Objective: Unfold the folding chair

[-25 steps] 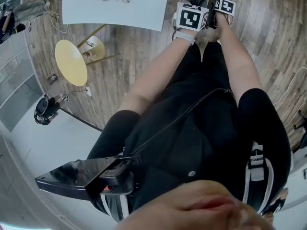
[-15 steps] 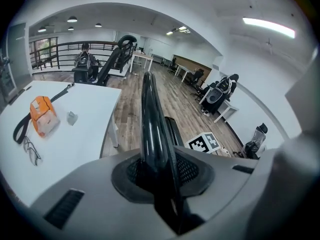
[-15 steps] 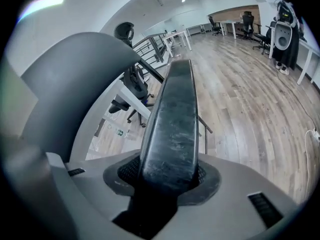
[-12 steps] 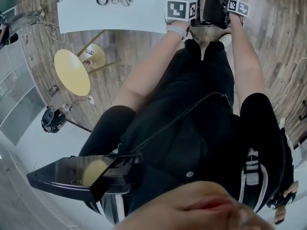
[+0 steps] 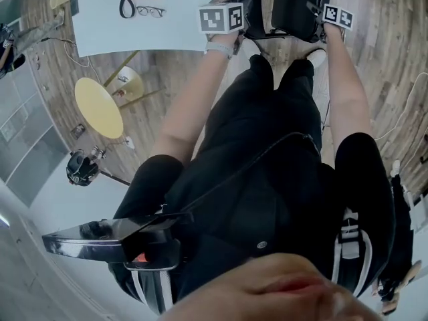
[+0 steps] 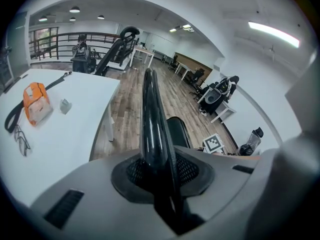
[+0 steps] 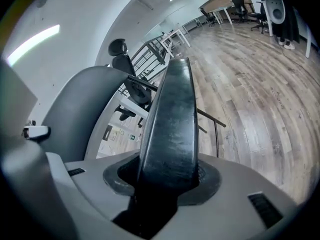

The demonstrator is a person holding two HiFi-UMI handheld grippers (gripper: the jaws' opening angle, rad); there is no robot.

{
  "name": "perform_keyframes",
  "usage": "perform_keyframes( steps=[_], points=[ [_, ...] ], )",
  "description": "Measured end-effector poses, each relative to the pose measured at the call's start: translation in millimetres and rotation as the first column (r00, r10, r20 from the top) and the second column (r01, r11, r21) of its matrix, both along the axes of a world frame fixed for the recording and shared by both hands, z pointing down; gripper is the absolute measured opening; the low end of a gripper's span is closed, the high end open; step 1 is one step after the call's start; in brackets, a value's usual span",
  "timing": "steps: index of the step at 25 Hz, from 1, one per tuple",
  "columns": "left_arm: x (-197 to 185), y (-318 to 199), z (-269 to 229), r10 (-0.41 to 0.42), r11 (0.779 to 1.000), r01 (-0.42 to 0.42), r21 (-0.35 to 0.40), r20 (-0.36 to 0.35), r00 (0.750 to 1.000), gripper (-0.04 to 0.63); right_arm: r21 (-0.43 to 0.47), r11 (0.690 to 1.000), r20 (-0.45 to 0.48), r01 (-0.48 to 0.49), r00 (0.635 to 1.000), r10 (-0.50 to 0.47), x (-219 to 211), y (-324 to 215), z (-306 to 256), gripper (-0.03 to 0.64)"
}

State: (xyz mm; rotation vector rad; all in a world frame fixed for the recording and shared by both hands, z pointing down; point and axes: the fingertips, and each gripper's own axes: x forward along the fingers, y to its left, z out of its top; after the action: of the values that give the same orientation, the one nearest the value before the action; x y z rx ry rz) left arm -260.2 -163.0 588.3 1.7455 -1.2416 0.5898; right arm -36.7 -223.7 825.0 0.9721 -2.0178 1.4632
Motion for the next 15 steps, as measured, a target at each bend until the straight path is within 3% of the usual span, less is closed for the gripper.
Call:
perform_keyframes(
  steps=[5,15],
  points=[
    [-2.8,2.6,21.0,-0.029,0.998,0.027,-0.050,-0.031,0.999,0.075,-0.037,0.999,0.111,0.014,0.994,-0.009,36.3,-1.0,21.9,0.183],
    [20.9,5.6,37.4,-0.011,0.999,0.006,-0.041,-0.113,0.994,0.075,-0.064,0.997,0.327,0.043,0.945,-0.020,125.6,7.9,49.7,0.183]
  ],
)
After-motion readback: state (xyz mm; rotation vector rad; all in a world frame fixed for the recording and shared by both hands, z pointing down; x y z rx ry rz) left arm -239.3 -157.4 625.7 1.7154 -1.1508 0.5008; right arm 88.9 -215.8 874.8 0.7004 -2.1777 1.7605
